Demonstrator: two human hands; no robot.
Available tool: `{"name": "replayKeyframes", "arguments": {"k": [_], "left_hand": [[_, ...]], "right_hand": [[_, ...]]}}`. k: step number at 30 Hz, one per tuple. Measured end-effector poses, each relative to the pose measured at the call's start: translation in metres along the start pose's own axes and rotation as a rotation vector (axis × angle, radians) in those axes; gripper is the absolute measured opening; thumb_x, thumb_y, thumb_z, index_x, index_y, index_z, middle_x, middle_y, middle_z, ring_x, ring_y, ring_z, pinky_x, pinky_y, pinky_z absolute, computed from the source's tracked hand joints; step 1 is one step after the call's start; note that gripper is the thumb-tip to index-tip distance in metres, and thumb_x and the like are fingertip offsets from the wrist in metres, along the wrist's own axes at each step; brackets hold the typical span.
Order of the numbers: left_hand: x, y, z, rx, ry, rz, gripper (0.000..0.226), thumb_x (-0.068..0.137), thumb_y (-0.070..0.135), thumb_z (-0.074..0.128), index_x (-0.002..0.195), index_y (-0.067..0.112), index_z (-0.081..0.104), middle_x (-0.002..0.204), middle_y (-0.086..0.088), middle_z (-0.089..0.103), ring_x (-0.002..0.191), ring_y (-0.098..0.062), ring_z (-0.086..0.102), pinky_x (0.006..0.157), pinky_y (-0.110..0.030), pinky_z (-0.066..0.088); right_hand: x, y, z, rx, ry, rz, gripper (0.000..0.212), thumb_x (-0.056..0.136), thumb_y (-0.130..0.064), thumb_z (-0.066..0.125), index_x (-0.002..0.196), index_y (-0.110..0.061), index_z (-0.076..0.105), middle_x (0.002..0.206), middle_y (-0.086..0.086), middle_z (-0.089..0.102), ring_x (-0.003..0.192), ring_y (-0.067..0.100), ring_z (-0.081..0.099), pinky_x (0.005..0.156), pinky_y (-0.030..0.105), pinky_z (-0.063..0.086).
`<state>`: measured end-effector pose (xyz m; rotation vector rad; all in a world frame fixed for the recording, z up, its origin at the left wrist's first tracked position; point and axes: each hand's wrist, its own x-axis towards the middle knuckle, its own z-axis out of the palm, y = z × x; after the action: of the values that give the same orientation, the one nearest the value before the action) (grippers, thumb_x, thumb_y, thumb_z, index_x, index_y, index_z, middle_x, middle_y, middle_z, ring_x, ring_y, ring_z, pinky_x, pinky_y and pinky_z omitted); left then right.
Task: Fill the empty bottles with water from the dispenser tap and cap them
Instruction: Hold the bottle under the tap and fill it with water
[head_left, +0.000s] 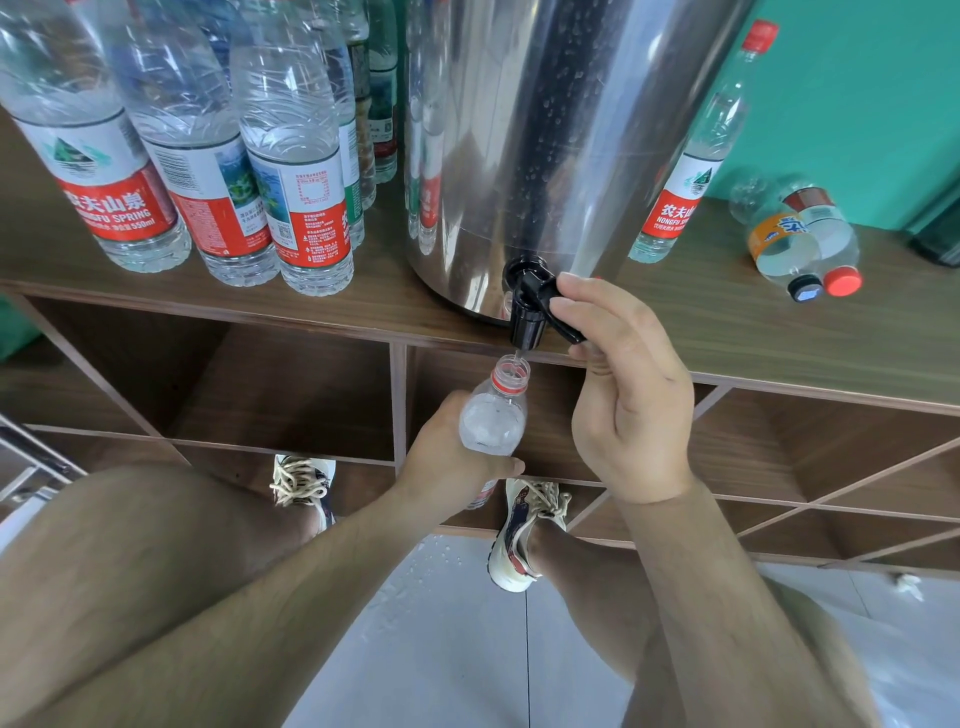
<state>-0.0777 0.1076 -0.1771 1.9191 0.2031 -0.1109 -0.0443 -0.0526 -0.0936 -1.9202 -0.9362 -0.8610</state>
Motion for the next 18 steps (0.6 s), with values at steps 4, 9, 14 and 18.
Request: {"name": "replayKeyframes", "arguments": {"k": [4,9,14,18], "left_hand": [[0.0007,0.0001,0.0005,0.03,0.007,0.006,0.069,0.075,0.024,0.092,0.122,0.035,0.043,0.11,0.017,0.053,0.1,-0.008,0.054,0.082,-0.016,0.041],[0.0005,-0.0008,0.0007,0.025,0.009,0.007,0.069,0.074,0.024,0.092,0.122,0.035,0.043,0.11,0.016,0.054,0.102,-0.009,0.055,0.083,-0.019,0.041],[-0.0018,0.0016,-0.0003,0.015,0.011,0.011,0.067,0.076,0.021,0.091,0.123,0.033,0.045,0.117,0.01,0.057,0.109,-0.013,0.056,0.094,-0.026,0.046],[-0.002,0.0014,-0.0004,-0.005,0.012,0.003,0.069,0.074,0.02,0.092,0.124,0.032,0.046,0.116,0.01,0.058,0.11,-0.014,0.057,0.091,-0.026,0.045]], "right_hand": [[0.0003,-0.0005,-0.0003,0.0,0.0,-0.002,0.071,0.078,0.028,0.037,0.129,-0.015,0.061,0.14,0.0,0.058,0.13,0.023,0.06,0.089,0.053,0.058],[0.0007,0.0005,-0.0003,0.006,0.009,-0.006,0.072,0.077,0.031,0.039,0.128,-0.013,0.062,0.139,-0.001,0.058,0.129,0.022,0.06,0.089,0.053,0.058],[0.0006,0.0011,0.0002,0.008,0.017,-0.008,0.071,0.077,0.033,0.04,0.127,-0.011,0.064,0.138,0.002,0.06,0.128,0.022,0.061,0.088,0.053,0.058],[0.001,0.0013,0.0002,0.009,0.023,-0.01,0.071,0.077,0.034,0.04,0.127,-0.01,0.064,0.137,0.005,0.061,0.127,0.023,0.062,0.088,0.053,0.058]]}}
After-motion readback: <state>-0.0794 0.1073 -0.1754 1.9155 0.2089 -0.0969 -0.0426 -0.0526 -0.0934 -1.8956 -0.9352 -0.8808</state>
